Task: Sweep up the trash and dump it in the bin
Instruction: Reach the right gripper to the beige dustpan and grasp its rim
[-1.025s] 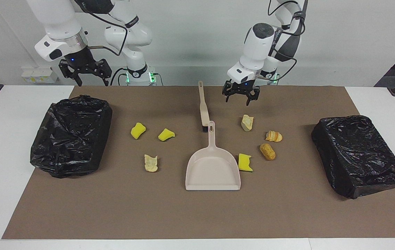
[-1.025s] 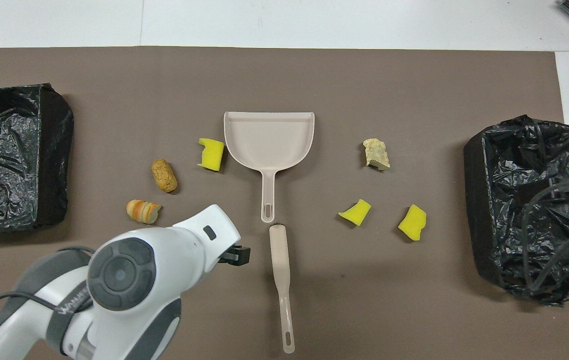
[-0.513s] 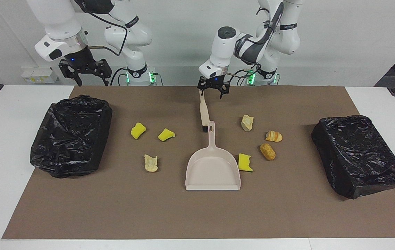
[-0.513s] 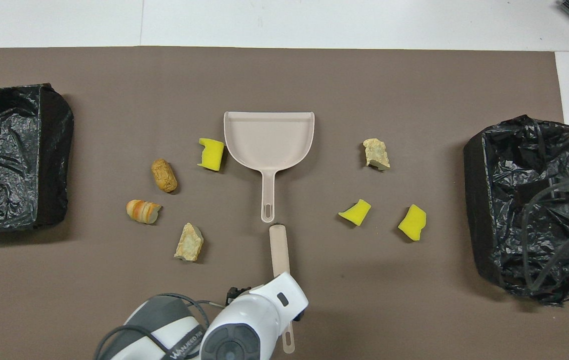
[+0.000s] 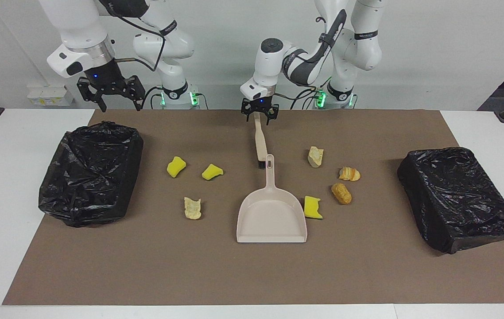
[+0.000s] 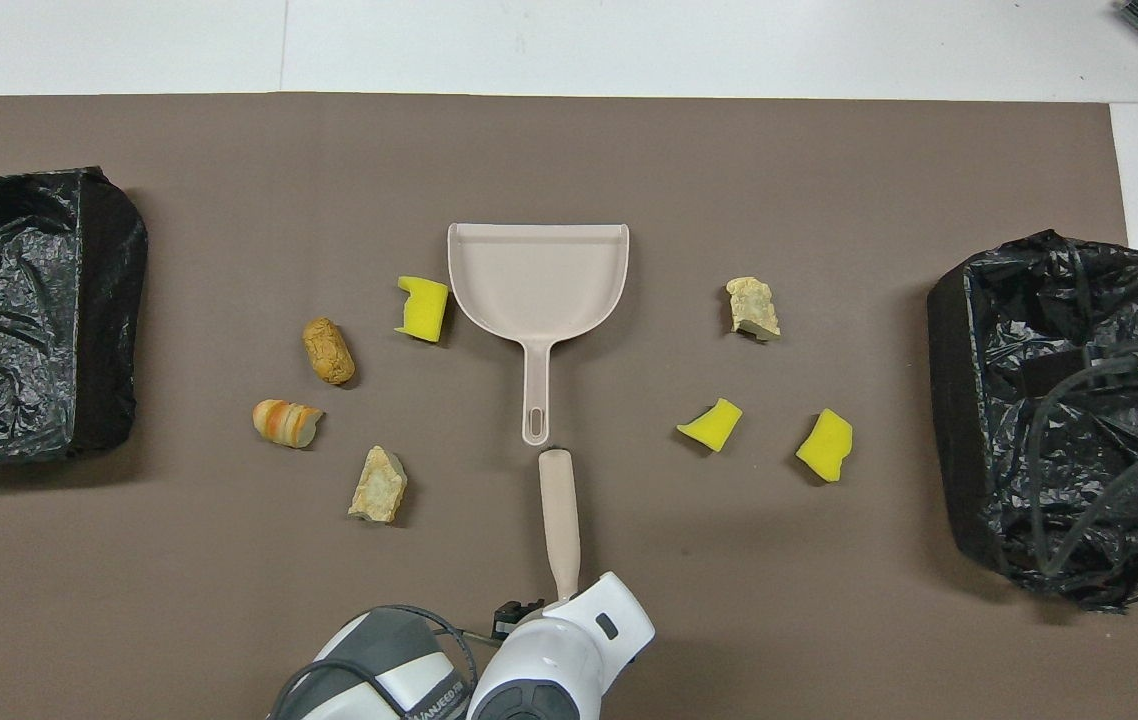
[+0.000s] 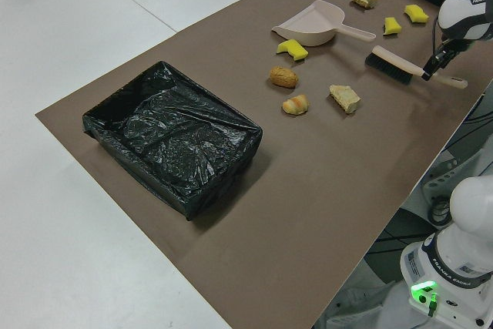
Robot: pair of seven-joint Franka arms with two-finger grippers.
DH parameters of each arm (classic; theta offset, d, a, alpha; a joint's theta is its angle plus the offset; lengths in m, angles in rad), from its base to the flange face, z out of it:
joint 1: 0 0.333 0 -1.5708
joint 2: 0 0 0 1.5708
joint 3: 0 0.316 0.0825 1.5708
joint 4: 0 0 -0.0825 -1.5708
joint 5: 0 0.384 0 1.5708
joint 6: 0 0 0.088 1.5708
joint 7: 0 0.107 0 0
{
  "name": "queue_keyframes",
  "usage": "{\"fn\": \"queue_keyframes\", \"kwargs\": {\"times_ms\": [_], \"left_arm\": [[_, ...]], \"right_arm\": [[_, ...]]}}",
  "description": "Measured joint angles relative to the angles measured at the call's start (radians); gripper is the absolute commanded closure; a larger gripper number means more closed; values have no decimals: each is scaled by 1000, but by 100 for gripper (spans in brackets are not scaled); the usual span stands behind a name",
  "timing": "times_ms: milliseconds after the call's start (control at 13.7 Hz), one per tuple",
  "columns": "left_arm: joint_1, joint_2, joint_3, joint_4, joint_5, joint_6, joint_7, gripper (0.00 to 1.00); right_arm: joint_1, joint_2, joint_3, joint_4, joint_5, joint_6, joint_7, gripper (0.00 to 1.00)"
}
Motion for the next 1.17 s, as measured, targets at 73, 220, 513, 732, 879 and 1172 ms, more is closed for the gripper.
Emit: {"fn": "queue_keyframes", "kwargs": {"times_ms": [73,220,513,732,879,1172], "left_arm": [[-3,0,0,0,0,0,-18,80],[-9,0,-2,0,0,-4,-42,100],[-10,-1,-1,0,0,-33,-48,100],[-10,-2,1,0,0,-51,-49,100],[-10,-2,4,0,0,-52,-50,100],[-8,-2,8,5,0,-52,-51,100]], "right_arm": [[8,6,2,-1,3,17,5,0],[46,38,7,9,7,20,79,0],[144,204,15,140,44,20,264,0],[207,323,18,227,55,73,353,0],[266,388,22,245,64,147,447,0],[345,485,25,303,117,198,559,0]]}}
